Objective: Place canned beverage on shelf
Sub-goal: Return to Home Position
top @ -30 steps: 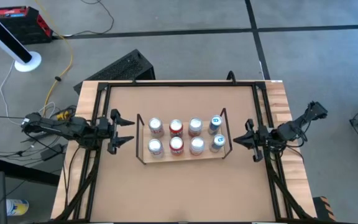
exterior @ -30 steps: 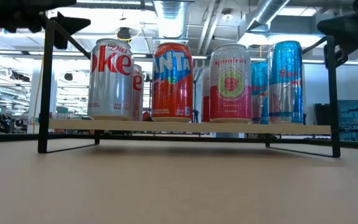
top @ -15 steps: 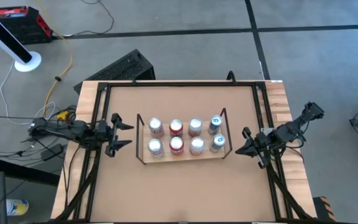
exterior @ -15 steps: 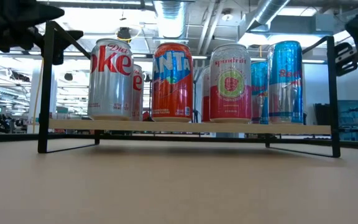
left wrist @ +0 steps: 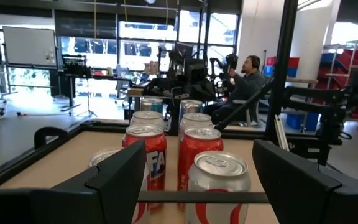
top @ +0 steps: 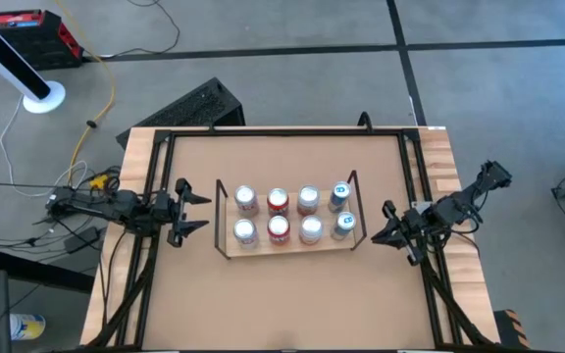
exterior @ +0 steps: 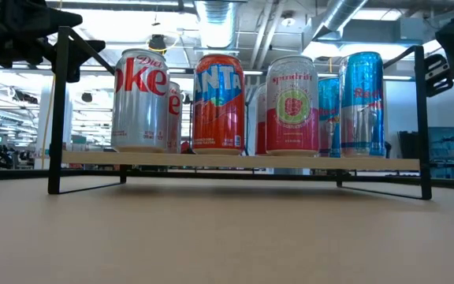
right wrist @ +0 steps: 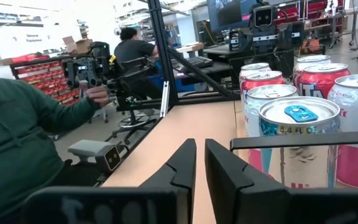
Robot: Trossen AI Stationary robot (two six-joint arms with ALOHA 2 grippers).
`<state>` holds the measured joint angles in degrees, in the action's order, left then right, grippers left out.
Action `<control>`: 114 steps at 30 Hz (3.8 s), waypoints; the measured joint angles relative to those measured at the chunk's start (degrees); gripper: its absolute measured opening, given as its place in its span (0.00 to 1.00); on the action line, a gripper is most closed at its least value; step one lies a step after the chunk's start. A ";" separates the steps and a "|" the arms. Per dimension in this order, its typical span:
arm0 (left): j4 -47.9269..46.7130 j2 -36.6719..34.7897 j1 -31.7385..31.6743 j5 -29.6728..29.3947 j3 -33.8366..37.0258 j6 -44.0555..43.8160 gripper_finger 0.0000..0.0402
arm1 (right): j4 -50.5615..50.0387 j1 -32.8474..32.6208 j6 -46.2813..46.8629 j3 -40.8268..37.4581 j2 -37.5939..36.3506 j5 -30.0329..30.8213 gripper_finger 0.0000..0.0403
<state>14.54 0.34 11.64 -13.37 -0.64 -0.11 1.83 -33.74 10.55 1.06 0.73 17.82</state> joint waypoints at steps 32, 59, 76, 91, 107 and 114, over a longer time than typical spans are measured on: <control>-12.41 0.11 0.00 0.16 -0.27 -0.09 0.69 | 0.28 0.00 0.02 -0.07 0.00 0.02 0.16; -12.65 0.11 0.00 0.07 -0.42 -0.09 0.69 | 0.33 0.00 0.02 -0.09 0.00 0.02 0.16; -12.63 0.11 0.01 0.07 -0.42 -0.08 0.69 | 0.33 0.00 0.02 -0.09 0.00 0.02 0.16; -12.61 0.11 0.00 0.07 -0.44 -0.09 0.69 | 0.33 0.00 0.02 -0.09 0.00 0.02 0.16; -12.59 0.11 0.00 0.07 -0.44 -0.07 0.69 | 0.33 0.00 0.02 -0.09 0.00 0.02 0.16; -12.59 0.12 0.00 0.07 -0.44 -0.08 0.69 | 0.33 0.02 0.02 -0.09 0.00 0.02 0.16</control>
<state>1.96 0.46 11.64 -13.30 -1.08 -0.19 2.15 -33.72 10.57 0.97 0.73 17.85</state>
